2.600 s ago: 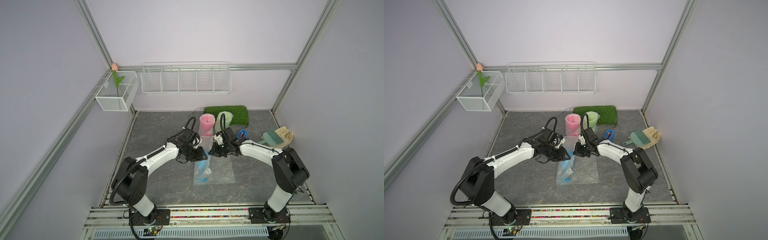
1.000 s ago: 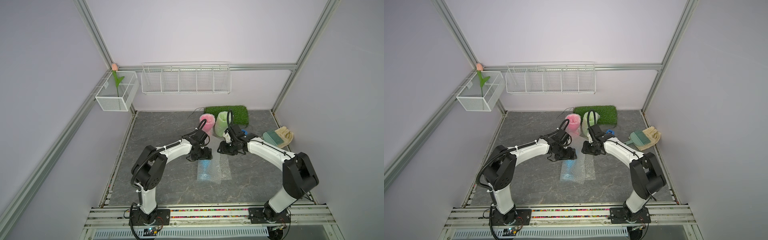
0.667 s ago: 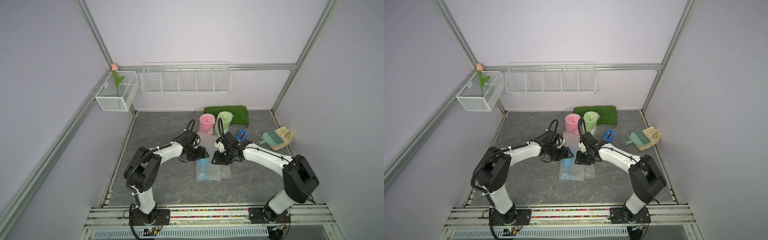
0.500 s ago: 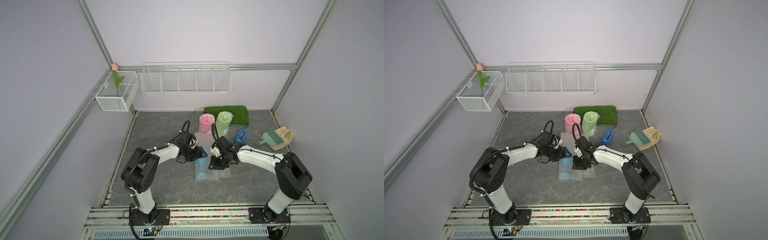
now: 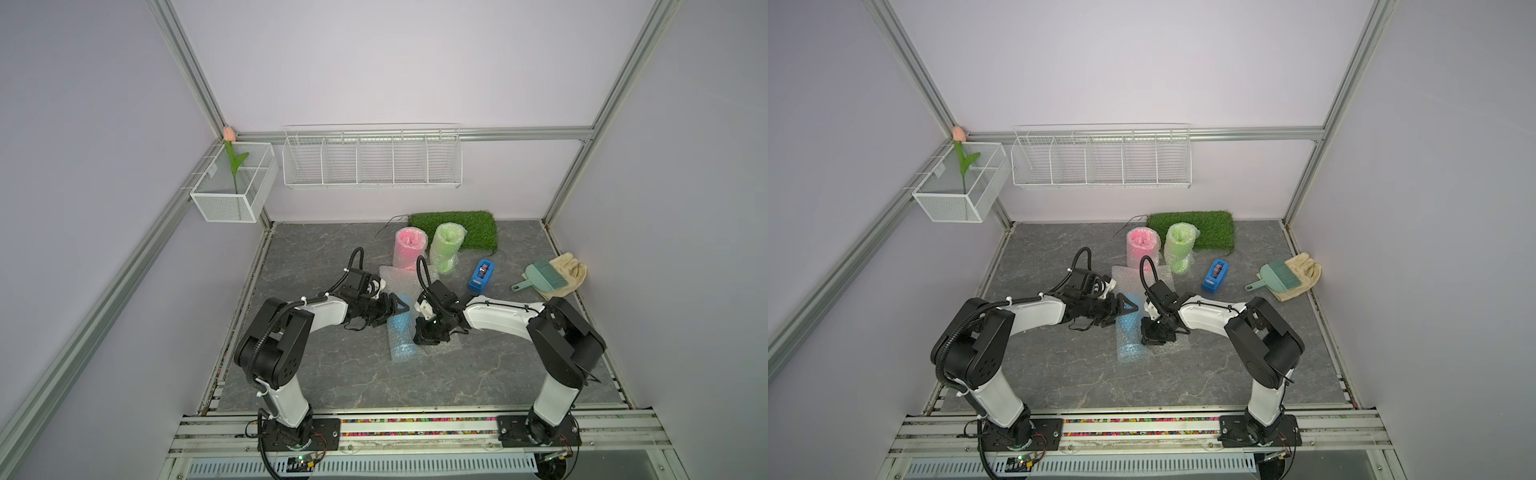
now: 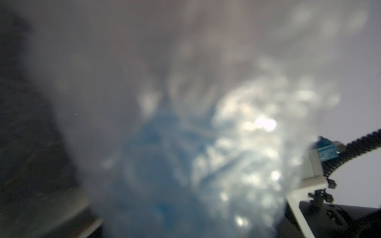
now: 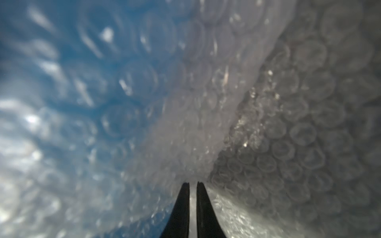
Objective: Wrap wine glasses in bubble wrap
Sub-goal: Wrap the wine glass in bubble wrap.
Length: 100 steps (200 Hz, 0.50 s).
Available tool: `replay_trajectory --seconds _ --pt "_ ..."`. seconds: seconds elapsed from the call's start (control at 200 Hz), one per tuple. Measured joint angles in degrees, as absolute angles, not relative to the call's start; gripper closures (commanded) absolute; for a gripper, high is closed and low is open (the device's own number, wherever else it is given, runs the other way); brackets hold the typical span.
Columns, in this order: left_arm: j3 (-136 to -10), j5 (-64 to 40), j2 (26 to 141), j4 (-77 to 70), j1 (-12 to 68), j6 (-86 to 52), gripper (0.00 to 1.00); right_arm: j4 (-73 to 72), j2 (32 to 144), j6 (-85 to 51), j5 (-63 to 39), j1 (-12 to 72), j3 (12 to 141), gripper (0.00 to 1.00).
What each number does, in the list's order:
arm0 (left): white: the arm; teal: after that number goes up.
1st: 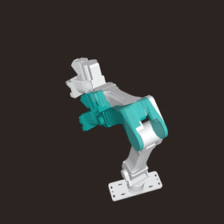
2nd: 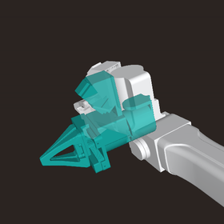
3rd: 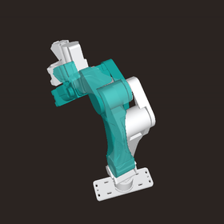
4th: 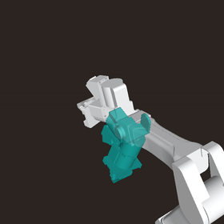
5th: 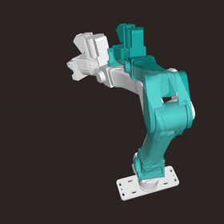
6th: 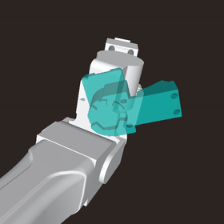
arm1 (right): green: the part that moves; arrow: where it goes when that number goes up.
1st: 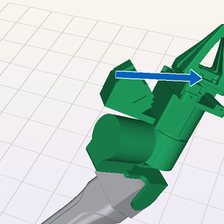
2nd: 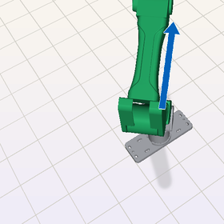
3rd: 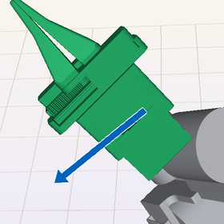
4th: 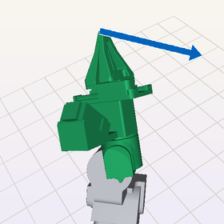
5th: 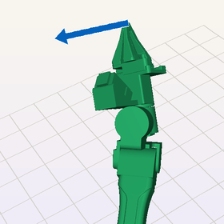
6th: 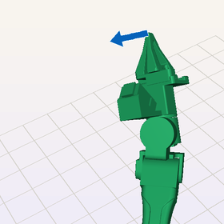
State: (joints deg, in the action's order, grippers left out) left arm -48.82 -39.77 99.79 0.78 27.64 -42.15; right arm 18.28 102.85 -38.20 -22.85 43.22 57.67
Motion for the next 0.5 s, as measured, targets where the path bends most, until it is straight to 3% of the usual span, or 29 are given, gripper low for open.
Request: replay_trajectory --seconds 0.245,0.5 --pt "-55.3 -31.2 99.8 12.5 31.3 -38.4 0.37 12.1 103.0 -39.4 -26.3 43.2 54.1 0.91" --pt "-62.8 -19.6 100.9 25.2 36.0 -34.7 0.39 22.9 97.7 -37.6 -17.5 42.1 54.5 0.87"
